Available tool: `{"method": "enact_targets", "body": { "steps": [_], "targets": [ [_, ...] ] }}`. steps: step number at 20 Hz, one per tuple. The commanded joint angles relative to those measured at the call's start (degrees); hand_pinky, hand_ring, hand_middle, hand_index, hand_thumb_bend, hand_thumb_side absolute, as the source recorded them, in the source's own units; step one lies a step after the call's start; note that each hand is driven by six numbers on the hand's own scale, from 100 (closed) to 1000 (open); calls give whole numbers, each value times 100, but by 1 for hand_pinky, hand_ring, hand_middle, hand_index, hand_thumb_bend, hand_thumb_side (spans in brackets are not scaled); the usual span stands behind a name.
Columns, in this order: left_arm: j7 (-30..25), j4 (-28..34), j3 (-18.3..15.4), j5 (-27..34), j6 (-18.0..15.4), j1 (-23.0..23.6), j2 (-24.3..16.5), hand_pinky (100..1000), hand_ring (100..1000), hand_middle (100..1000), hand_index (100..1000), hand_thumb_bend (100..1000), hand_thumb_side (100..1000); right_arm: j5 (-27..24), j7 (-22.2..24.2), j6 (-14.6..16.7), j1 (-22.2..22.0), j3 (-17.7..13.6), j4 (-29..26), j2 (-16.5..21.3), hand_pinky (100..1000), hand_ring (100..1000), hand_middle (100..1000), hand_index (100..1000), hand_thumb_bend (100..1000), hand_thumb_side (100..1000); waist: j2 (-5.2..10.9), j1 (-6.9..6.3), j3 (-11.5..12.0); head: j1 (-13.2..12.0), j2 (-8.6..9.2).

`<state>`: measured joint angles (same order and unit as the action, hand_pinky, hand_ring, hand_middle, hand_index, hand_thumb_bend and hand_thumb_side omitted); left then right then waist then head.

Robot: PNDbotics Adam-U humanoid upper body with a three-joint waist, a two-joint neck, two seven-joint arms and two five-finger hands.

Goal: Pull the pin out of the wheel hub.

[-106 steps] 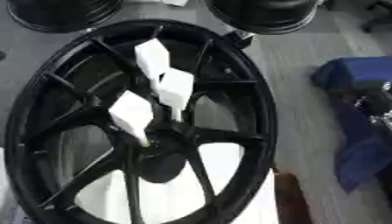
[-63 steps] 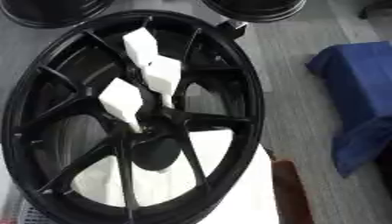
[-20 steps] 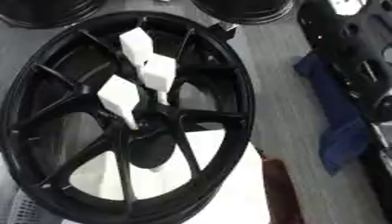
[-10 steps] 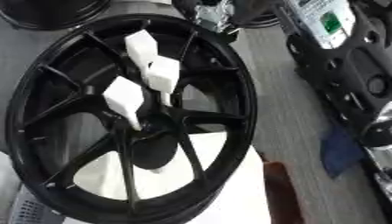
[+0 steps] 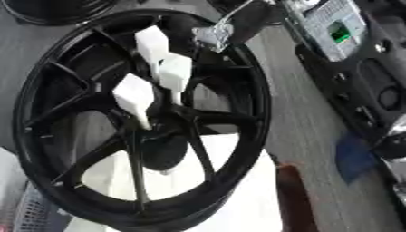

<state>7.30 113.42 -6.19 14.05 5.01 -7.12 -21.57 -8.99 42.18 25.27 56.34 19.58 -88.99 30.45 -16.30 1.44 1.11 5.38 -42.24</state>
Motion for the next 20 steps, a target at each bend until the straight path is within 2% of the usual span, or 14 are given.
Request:
{"method": "enact_targets", "body": {
  "steps": [1, 9, 16, 20],
  "targets": [
    [14, 117, -55, -50, 12, -7, -89, 699, 711, 563, 706, 100, 782, 294, 979, 1102, 68, -25, -144, 111, 899, 844, 761, 861, 100, 344, 127, -12, -21, -39, 47],
    [4, 117, -58, -76, 43, 42, -92, 700, 713, 564, 706, 100, 785, 1307, 979, 1418, 94, -56, -256, 155, 871, 831, 766, 859, 100, 337, 126, -4, -42, -72, 38],
    [68, 68, -107, -102, 86, 224, -93, 700, 713, 565, 706, 100, 795, 1912, 813, 1578, 90, 6, -23, 177, 871, 840, 777, 861, 100, 332, 263, 41, -171, -221, -141],
    [94, -49, -135, -125, 108, 342, -73, 702, 714, 565, 707, 100, 805, 2283, 651, 1563, 61, 140, 376, 139, 887, 865, 798, 870, 100, 420, 359, 72, -196, -281, -185]
  ]
}}
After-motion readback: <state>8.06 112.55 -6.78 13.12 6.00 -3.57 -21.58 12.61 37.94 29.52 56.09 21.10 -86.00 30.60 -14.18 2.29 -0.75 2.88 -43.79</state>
